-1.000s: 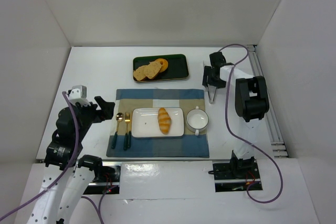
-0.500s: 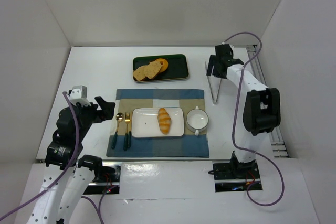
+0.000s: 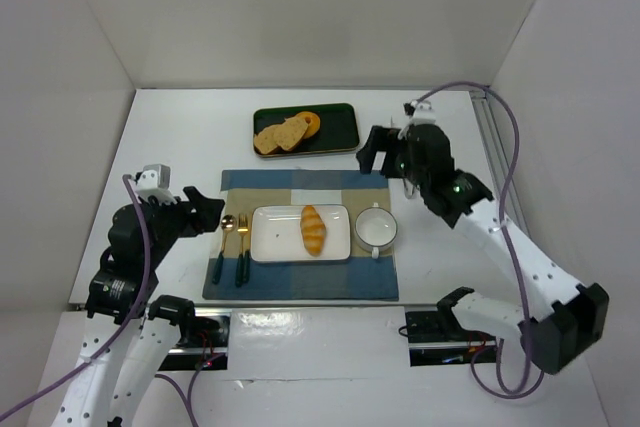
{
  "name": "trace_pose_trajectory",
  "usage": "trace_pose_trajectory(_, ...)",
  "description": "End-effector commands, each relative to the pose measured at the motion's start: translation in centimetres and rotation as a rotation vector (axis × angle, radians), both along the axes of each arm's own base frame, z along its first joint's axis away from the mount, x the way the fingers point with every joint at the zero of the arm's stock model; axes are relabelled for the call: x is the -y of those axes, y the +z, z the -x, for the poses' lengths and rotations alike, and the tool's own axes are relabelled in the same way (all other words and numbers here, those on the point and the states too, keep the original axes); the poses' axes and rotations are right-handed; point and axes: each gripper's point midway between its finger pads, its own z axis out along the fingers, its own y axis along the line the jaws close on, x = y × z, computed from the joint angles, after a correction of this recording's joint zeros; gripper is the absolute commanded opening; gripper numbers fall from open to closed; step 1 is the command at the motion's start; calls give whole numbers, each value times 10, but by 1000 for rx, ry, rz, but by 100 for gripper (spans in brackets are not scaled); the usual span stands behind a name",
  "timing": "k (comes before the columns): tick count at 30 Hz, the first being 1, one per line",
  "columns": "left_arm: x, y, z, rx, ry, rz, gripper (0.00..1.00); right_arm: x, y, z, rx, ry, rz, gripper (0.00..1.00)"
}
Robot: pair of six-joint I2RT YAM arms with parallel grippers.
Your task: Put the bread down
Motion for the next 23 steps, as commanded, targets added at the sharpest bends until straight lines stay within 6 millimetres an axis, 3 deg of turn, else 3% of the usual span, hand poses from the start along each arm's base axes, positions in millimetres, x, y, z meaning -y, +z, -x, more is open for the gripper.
trace_pose_trajectory(1,10,14,9,33,-64,21,88,-20,-10,38,-22,6,-72,100)
trace_pose_trajectory(2,10,10,11,27,-64,20,89,-21,-15,61,-34,-17,-57,100)
trace_pose_trajectory(5,11,12,13,37,-73,24,91,-19,-22,74,-44,-35,-23,100)
trace_pose_trajectory(6,11,17,14,51,-75,17,91,-14,-25,75,-42,-65,8,100)
trace_pose_trajectory(13,4,31,14,57,-54,-20,91,-31,-16,70,-61,-76,66,100)
trace_pose_trajectory(18,-7,35,17,63,-9,-55,91,-42,-28,69,-77,-68,117,100)
trace_pose_trajectory(23,-7,39,17,72,-9,-54,91,-45,-22,67,-48,-106,124,100)
